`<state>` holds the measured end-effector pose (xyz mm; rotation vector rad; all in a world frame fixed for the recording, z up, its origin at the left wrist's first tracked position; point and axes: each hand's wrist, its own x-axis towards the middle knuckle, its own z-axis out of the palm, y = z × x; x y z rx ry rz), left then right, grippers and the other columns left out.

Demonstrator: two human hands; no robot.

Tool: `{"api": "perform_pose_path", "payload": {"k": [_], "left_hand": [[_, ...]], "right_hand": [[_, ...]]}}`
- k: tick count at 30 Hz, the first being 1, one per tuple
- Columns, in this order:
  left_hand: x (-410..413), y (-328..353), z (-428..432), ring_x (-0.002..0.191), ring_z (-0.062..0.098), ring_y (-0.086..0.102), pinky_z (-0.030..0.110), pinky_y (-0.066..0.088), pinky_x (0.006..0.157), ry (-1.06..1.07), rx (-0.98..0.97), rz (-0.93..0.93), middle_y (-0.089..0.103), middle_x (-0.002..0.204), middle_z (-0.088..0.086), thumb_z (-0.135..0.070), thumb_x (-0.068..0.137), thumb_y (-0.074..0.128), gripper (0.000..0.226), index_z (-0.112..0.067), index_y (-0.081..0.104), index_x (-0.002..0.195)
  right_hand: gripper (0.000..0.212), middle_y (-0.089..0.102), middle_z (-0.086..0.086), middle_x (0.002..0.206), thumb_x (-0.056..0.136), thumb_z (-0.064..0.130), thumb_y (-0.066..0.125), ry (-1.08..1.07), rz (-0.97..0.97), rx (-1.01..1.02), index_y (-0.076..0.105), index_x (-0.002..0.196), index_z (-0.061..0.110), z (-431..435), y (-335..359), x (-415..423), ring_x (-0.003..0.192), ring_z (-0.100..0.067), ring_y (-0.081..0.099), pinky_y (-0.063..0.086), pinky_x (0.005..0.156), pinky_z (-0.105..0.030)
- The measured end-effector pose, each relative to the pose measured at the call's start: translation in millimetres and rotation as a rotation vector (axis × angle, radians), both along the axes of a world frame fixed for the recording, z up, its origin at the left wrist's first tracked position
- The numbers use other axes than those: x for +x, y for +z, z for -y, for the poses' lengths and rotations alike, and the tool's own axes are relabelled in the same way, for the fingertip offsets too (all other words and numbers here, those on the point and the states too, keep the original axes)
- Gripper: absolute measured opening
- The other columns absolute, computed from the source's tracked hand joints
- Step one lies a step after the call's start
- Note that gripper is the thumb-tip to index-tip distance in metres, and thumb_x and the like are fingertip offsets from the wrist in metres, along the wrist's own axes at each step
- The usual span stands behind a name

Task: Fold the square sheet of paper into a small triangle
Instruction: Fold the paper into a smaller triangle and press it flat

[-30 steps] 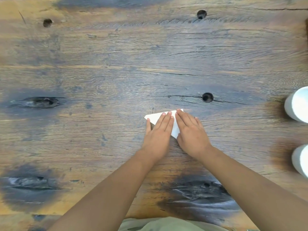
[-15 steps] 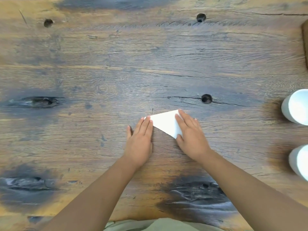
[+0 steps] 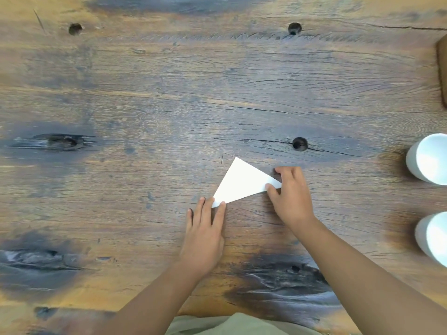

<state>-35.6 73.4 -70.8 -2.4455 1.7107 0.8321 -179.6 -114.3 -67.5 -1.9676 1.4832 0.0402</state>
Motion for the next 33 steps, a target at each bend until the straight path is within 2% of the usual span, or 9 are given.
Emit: {"api": "perform_pose_path", "payload": {"k": [3,8,11,18,20,24,26,29,33], "left_hand": [[6,1,11,0.147,0.033,0.016,0.061,0.019,0.117,0.001,-0.058,-0.023,0.025,0.155,0.013,-0.016,0.090,0.049,0.063,-0.017,0.028,0.148],[18,-5,46,0.151,0.023,-0.002,0.060,0.012,0.118,-0.082,-0.100,-0.069,0.006,0.165,0.001,-0.024,0.097,0.041,0.060,-0.018,0.021,0.153],[23,-11,58,0.151,0.018,-0.005,0.061,0.010,0.118,-0.195,-0.104,-0.081,0.002,0.165,-0.005,-0.024,0.097,0.038,0.061,-0.022,0.018,0.155],[28,-16,53,0.152,0.024,-0.003,0.063,0.008,0.117,-0.292,-0.114,-0.030,0.004,0.165,0.001,-0.023,0.095,0.046,0.067,-0.031,0.017,0.154],[25,-15,55,0.151,0.025,-0.002,0.064,0.006,0.117,-0.281,-0.110,-0.036,0.005,0.165,0.002,-0.025,0.095,0.045,0.066,-0.032,0.016,0.154],[19,-13,58,0.151,0.026,-0.003,0.064,0.001,0.116,-0.253,-0.086,-0.018,0.004,0.165,0.003,-0.027,0.096,0.044,0.064,-0.032,0.017,0.154],[17,-12,58,0.151,0.026,-0.004,0.064,0.001,0.116,-0.237,-0.079,-0.016,0.003,0.165,0.003,-0.028,0.097,0.042,0.064,-0.032,0.015,0.155],[10,-12,58,0.150,0.027,-0.004,0.062,0.001,0.116,-0.208,-0.068,0.003,0.001,0.165,0.004,-0.031,0.098,0.041,0.064,-0.033,0.012,0.155],[0,-10,63,0.148,0.034,0.002,0.065,0.002,0.116,-0.185,-0.069,0.004,0.007,0.163,0.009,-0.035,0.096,0.042,0.062,-0.033,0.017,0.154]], "right_hand": [[0.043,0.047,-0.002,0.120,0.088,0.032,0.067,-0.007,-0.011,0.033,0.051,0.127,0.018,9,-1,4,0.114,-0.024,0.050,0.046,0.096,-0.046],[0.036,0.049,0.000,0.111,0.084,0.035,0.070,-0.003,-0.054,0.044,0.053,0.112,0.021,19,-1,11,0.104,-0.023,0.050,0.047,0.086,-0.041],[0.032,0.049,-0.002,0.107,0.081,0.036,0.073,0.001,-0.090,0.042,0.052,0.102,0.022,20,-2,16,0.102,-0.025,0.049,0.046,0.089,-0.043],[0.021,0.050,-0.004,0.105,0.082,0.028,0.072,0.011,-0.137,0.039,0.057,0.093,0.020,19,-6,19,0.104,-0.026,0.048,0.045,0.090,-0.041],[0.018,0.050,-0.003,0.102,0.080,0.026,0.072,0.004,-0.100,0.066,0.057,0.089,0.020,19,-6,18,0.100,-0.024,0.048,0.043,0.084,-0.037],[0.019,0.058,0.004,0.085,0.079,0.028,0.074,-0.067,0.023,0.162,0.055,0.078,0.023,25,-4,15,0.080,-0.016,0.055,0.036,0.060,-0.028],[0.018,0.062,0.005,0.081,0.081,0.026,0.075,-0.193,0.149,0.287,0.057,0.082,0.024,28,-2,11,0.075,-0.012,0.060,0.043,0.060,-0.027],[0.013,0.067,-0.002,0.089,0.086,0.021,0.073,-0.412,0.355,0.546,0.062,0.094,0.021,28,-2,5,0.072,-0.015,0.066,0.052,0.063,-0.028],[0.008,0.073,-0.001,0.091,0.088,0.016,0.070,-0.458,0.451,0.617,0.070,0.095,0.020,23,-5,0,0.068,-0.008,0.069,0.052,0.061,-0.020]]}}
